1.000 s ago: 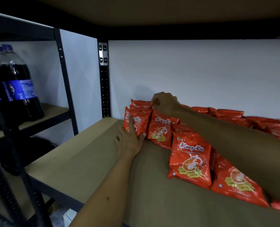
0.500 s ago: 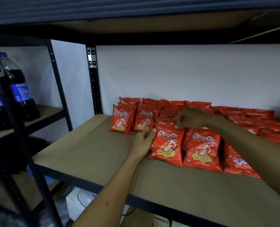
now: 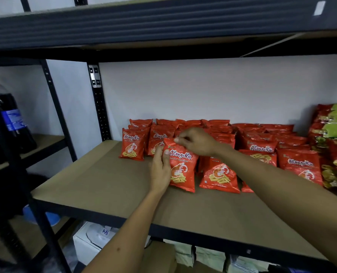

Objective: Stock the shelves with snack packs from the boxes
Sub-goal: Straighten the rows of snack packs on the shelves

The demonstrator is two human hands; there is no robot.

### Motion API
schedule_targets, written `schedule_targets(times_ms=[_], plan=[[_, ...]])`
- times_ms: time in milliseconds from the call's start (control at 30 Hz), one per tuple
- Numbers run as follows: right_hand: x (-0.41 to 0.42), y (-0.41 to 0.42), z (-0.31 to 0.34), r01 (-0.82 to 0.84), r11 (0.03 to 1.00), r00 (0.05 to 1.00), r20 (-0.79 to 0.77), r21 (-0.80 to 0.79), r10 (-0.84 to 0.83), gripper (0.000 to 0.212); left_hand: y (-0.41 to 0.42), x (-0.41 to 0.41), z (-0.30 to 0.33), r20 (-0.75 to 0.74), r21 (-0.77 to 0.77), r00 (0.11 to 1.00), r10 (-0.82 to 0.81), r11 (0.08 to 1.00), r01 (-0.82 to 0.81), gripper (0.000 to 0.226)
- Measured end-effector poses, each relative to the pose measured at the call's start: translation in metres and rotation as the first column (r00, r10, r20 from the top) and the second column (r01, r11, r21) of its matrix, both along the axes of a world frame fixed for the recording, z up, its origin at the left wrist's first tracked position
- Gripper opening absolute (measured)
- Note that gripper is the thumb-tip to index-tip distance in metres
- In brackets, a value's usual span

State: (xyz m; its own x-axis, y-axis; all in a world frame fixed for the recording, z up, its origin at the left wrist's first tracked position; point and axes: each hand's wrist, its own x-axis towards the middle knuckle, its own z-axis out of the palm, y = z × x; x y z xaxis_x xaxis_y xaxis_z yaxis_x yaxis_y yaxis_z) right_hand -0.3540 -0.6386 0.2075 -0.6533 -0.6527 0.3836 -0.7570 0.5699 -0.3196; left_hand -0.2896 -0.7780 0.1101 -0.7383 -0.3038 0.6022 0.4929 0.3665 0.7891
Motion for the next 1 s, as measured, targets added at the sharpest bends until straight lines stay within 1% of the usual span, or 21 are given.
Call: schedule_targets(times_ms=[67,100,200,267,367,400,433,500,567,667,733,767,833,900,933,1000], plan=[[0.001,0.001,-0.002,0.085,0.996,0.994,-0.058,-0.038,-0.088,0.041,0.009,0.003,-0.003,-0.022,-0.035,0.991,0.129,0.991,-0.13,0.024],[0.002,0.003,-0.003,0.125,0.992,0.987,-0.096,-0.028,-0.127,0.041,0.012,0.004,-0.005,-0.023,-0.034,0.986,0.164,0.986,-0.165,0.026],[0.008,0.007,-0.01,0.261,0.963,0.937,-0.255,0.061,-0.238,0.034,0.019,0.008,-0.006,-0.006,-0.012,0.981,0.194,0.981,-0.194,0.031],[0.012,0.007,-0.015,0.303,0.949,0.899,-0.355,0.082,-0.257,0.034,0.018,0.008,-0.008,0.022,-0.01,0.981,0.192,0.981,-0.191,0.036],[0.016,0.006,-0.018,0.32,0.942,0.868,-0.43,0.102,-0.248,0.039,0.014,0.007,-0.016,0.117,-0.085,0.967,0.226,0.972,-0.217,0.059],[0.016,0.006,-0.017,0.328,0.94,0.858,-0.445,0.09,-0.257,0.04,0.013,0.006,-0.019,0.143,-0.118,0.959,0.245,0.966,-0.229,0.063],[0.017,0.007,-0.016,0.333,0.941,0.848,-0.453,0.056,-0.273,0.039,0.012,0.005,-0.02,0.161,-0.138,0.95,0.266,0.96,-0.245,0.06],[0.021,0.008,-0.016,0.301,0.951,0.84,-0.454,-0.069,-0.298,0.037,0.01,0.001,-0.015,0.211,-0.131,0.929,0.304,0.951,-0.281,0.052],[0.028,0.015,-0.023,0.269,0.95,0.805,-0.505,-0.158,-0.311,0.039,0.004,-0.007,-0.005,0.288,-0.14,0.89,0.353,0.935,-0.325,0.05],[0.042,0.05,-0.054,0.332,0.926,0.692,-0.622,-0.178,-0.368,0.034,-0.004,-0.024,-0.003,0.39,-0.244,0.799,0.458,0.888,-0.39,0.051],[0.051,0.087,-0.079,0.413,0.892,0.625,-0.656,-0.182,-0.423,0.033,0.002,-0.028,-0.01,0.439,-0.314,0.74,0.51,0.859,-0.406,0.05],[0.056,0.106,-0.089,0.468,0.865,0.601,-0.653,-0.181,-0.461,0.035,0.009,-0.029,-0.013,0.45,-0.318,0.727,0.518,0.854,-0.411,0.049],[0.063,0.136,-0.102,0.584,0.792,0.561,-0.616,-0.178,-0.553,0.04,0.022,-0.028,-0.016,0.445,-0.283,0.731,0.518,0.855,-0.434,0.048],[0.066,0.158,-0.11,0.695,0.705,0.532,-0.559,-0.141,-0.636,0.047,0.031,-0.026,-0.017,0.4,-0.278,0.745,0.535,0.845,-0.457,0.054],[0.067,0.166,-0.114,0.737,0.668,0.528,-0.527,-0.106,-0.666,0.05,0.034,-0.023,-0.018,0.346,-0.321,0.763,0.546,0.833,-0.45,0.058],[0.065,0.176,-0.12,0.786,0.618,0.532,-0.472,-0.033,-0.702,0.056,0.039,-0.017,-0.023,0.15,-0.489,0.838,0.525,0.776,-0.398,0.061]])
